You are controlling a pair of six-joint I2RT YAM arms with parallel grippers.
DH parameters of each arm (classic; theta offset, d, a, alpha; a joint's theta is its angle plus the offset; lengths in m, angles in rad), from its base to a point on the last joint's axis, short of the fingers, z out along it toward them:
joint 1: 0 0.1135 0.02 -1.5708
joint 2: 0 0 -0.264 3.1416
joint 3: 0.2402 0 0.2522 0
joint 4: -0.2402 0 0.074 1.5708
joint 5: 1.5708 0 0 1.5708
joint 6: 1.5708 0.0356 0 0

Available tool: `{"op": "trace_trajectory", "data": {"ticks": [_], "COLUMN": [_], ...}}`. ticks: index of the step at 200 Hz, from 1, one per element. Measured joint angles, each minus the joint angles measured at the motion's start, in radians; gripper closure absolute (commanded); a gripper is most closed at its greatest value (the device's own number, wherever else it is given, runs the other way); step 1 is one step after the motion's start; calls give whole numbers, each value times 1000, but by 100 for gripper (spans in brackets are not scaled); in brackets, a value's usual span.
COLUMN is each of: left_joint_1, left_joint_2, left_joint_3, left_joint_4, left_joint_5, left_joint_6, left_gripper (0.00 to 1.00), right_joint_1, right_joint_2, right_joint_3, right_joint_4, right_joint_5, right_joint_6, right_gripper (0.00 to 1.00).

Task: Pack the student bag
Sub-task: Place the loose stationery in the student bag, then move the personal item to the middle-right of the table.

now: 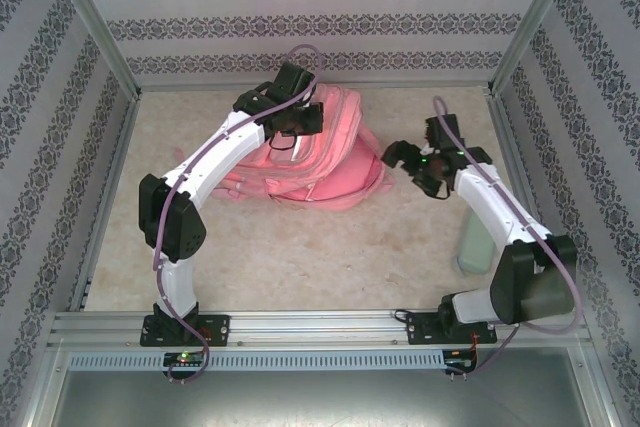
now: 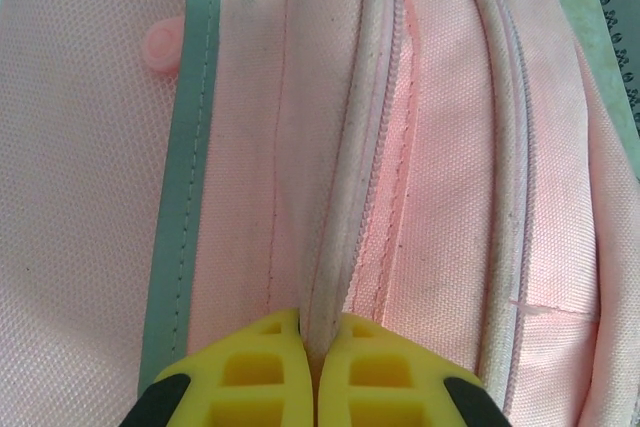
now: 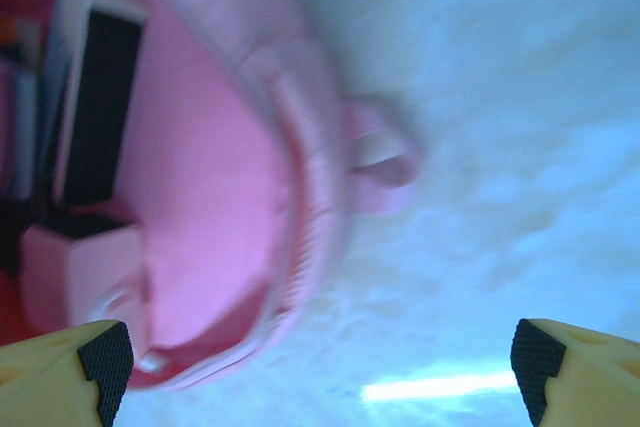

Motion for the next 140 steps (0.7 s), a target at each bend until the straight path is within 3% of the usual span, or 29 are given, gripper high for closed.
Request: {"op": "trace_trajectory", "data": {"ticks": [34,80,116,140], "left_joint_1": [0,0,0,0], "left_joint_2": [0,0,-3,-10], "left_joint_3": [-19,-37,-52,-65], "left_joint_4": [21,39,53,64], "left_joint_5": [18,40,51,52], "left_joint_6": [-11,-19,-22,-23], "left_gripper": [100,100,100,100], "right_joint_1": [-152,-319,-407,-441], "right_joint_2": [21,213,389,489], "right_joint_3": [5,114,280,378], "right_joint_4": [-49,-71,-84,-93], "right_joint_5": [80,144,158,159], "right_joint_6": [-65,-114,-139,-150], "right_gripper": [2,2,24,28]}}
